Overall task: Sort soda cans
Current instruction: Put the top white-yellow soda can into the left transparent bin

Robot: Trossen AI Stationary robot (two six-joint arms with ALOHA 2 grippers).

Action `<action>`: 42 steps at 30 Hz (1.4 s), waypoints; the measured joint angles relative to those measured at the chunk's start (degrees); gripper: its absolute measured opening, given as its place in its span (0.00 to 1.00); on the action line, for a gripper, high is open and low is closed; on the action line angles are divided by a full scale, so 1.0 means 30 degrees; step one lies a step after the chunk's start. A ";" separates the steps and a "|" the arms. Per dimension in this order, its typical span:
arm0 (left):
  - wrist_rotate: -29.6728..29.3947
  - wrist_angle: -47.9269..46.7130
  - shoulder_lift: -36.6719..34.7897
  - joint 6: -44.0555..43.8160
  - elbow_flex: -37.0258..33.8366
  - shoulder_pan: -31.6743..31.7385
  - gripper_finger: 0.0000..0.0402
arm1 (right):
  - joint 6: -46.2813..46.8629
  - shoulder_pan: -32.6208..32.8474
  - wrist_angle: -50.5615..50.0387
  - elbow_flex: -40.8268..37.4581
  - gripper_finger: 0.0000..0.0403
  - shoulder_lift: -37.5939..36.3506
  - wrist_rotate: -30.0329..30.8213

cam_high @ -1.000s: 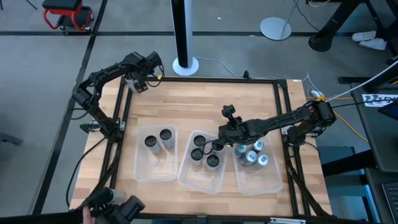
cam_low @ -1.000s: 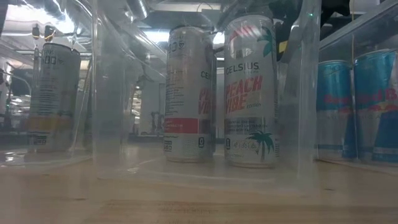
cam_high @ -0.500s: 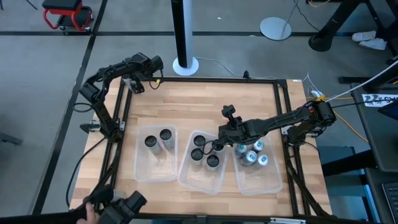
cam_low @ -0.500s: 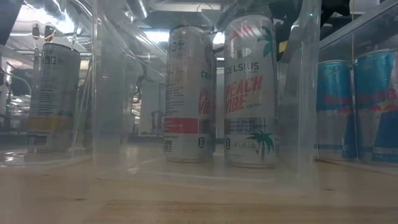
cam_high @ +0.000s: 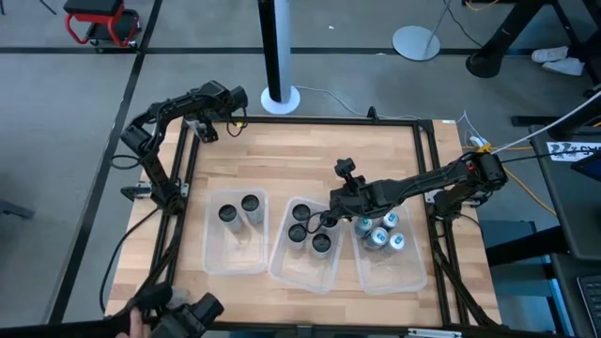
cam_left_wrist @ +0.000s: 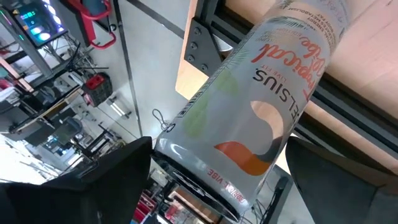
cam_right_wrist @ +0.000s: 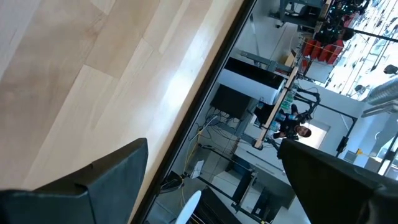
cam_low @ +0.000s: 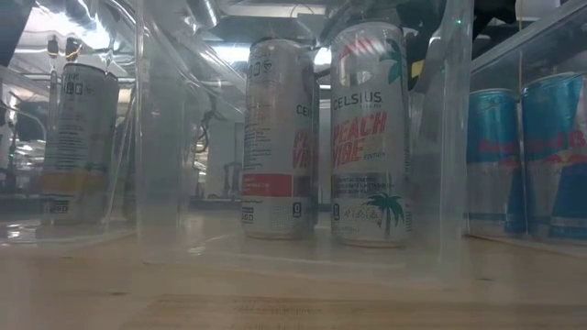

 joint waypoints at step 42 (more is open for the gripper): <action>0.0749 0.1311 -0.0080 0.0457 0.0117 0.1031 0.89 | -0.0015 0.0006 -0.0007 -0.0007 0.90 0.0000 0.0007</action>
